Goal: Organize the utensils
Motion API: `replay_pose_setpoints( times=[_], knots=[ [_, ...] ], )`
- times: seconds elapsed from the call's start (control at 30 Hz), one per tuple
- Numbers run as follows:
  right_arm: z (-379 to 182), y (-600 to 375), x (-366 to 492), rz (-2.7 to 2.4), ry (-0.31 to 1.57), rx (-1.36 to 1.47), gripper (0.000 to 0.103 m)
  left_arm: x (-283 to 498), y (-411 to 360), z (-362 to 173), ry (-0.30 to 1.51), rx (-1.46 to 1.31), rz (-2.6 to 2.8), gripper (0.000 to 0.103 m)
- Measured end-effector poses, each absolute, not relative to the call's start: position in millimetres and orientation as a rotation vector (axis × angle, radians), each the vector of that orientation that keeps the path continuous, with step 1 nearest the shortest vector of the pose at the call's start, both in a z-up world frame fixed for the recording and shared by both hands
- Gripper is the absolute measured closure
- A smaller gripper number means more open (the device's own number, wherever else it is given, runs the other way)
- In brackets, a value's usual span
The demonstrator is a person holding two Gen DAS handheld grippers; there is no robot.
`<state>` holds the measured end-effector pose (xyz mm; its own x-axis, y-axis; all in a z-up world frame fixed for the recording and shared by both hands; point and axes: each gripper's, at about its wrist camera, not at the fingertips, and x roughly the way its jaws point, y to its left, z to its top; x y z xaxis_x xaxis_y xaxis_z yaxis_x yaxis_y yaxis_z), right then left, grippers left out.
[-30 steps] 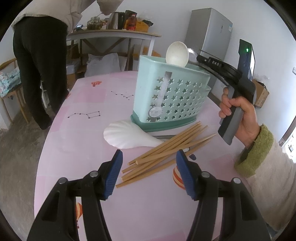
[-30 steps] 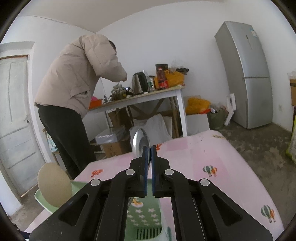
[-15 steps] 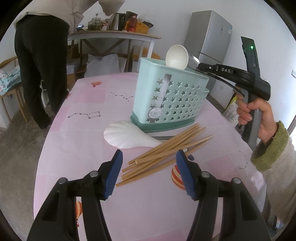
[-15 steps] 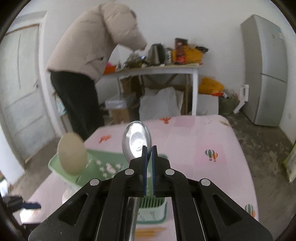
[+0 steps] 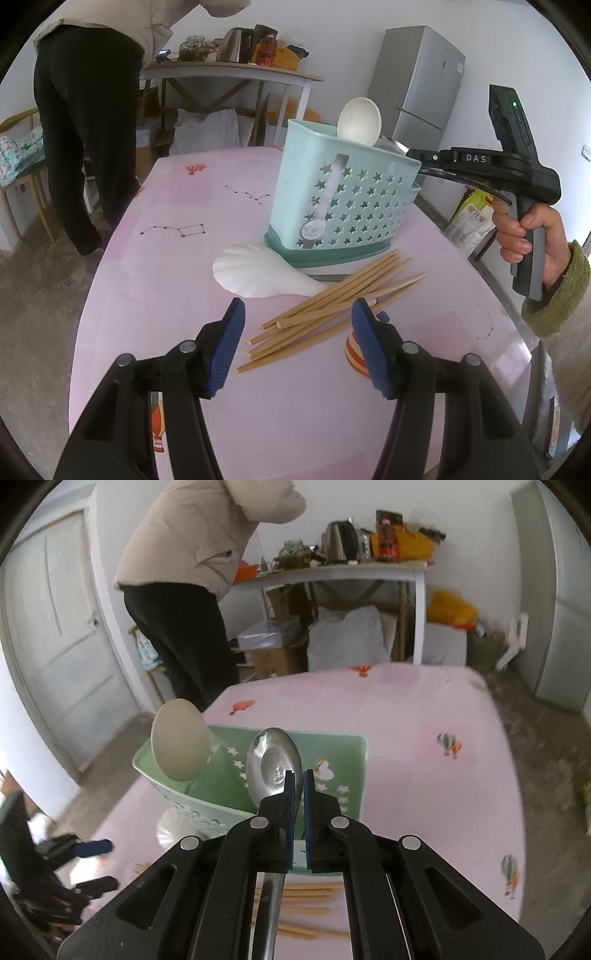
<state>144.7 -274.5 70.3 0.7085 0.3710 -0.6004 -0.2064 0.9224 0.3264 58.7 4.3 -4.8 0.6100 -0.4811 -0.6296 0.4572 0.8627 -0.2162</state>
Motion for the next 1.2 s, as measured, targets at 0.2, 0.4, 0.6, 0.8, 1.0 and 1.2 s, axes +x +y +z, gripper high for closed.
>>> replay_pose_setpoints(
  times=[0.2,0.4,0.6,0.8,1.0,1.2],
  knots=[
    [66.8,-287.8,133.2,0.303,0.714,0.307,0.102,61.9,7.1,-4.2,0.74,-0.043,-0.539,0.045],
    [67.4,-290.1,116.8,0.281,0.696,0.312,0.103,61.5,5.9,-4.0,0.74,-0.042,-0.544,0.045],
    [44.7,-301.8,108.9,0.236,0.763,0.402,0.103,59.0,5.2,-4.6,0.743,-0.043,-0.55,0.045],
    [19.5,-312.6,87.4,0.216,0.821,0.471,0.095,58.3,4.1,-4.8,0.748,-0.035,-0.555,0.045],
    [17.7,-293.3,59.4,0.253,0.817,0.372,0.067,57.9,-5.8,-11.4,0.771,-0.023,-0.574,0.045],
    [14.4,-250.6,61.9,0.287,0.821,0.109,0.057,54.8,-21.8,-16.9,0.78,0.02,-0.59,0.045]
  ],
)
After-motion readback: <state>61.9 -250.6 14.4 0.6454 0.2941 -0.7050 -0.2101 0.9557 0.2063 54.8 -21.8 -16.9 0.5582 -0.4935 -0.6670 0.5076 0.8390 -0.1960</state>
